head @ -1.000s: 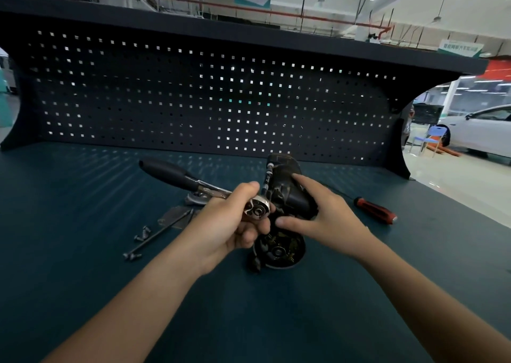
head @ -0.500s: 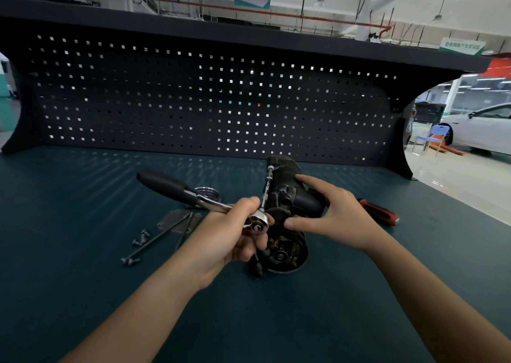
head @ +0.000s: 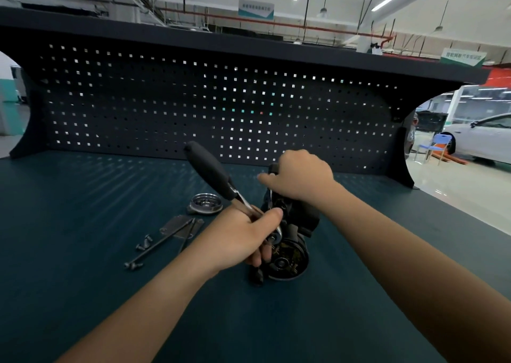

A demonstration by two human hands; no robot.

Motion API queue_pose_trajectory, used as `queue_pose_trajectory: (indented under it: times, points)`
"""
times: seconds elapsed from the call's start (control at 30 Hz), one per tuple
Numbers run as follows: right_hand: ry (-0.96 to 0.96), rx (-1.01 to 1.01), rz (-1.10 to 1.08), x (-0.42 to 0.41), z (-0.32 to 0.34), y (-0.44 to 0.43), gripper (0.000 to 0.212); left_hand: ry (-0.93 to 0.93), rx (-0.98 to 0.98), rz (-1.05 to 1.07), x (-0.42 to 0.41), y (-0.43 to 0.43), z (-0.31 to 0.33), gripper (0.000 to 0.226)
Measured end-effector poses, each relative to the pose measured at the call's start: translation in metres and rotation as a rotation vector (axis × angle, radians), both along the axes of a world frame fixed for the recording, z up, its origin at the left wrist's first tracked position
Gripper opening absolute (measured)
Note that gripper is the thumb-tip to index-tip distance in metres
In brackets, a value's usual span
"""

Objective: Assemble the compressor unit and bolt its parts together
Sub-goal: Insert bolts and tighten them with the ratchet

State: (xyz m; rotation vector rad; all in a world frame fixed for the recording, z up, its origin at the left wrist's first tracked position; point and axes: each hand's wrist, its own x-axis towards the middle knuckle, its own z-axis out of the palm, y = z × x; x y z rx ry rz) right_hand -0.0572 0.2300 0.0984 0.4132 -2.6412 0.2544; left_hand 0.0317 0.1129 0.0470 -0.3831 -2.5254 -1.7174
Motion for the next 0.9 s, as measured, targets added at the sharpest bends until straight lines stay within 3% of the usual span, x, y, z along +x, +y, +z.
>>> queue_pose_trajectory:
  times: [0.13,0.23,0.33,0.47,0.6,0.67,0.77,0.9]
  points:
    - [-0.083,0.277,-0.054,-0.004,0.007,-0.017,0.038,0.017,-0.055,0.008,0.000,0.000,0.004,0.042]
    - [-0.118,0.300,-0.041,-0.005,0.012,-0.017,0.034,-0.013,0.065,0.006,0.002,0.001,0.005,0.041]
    - [-0.085,0.019,0.058,0.002,0.007,-0.004,0.045,-0.086,0.233,0.006,0.002,-0.001,0.005,0.040]
    - [-0.037,-0.454,0.348,0.030,-0.029,0.040,0.036,-0.193,0.432,-0.026,0.001,-0.004,0.007,0.041]
    - [-0.321,-0.612,0.413,0.042,-0.063,0.072,0.103,-0.232,0.504,-0.064,-0.001,-0.007,0.010,0.043]
    - [-0.392,-0.711,0.376,0.036,-0.076,0.074,0.114,-0.240,0.524,-0.071,-0.001,-0.008,0.010,0.044]
    - [-0.362,-0.911,0.377,0.032,-0.095,0.068,0.100,-0.253,0.538,-0.078,-0.002,-0.009,0.008,0.045]
    - [-0.155,-0.991,0.318,0.031,-0.114,0.063,0.062,-0.260,0.549,-0.089,-0.002,-0.012,0.007,0.045]
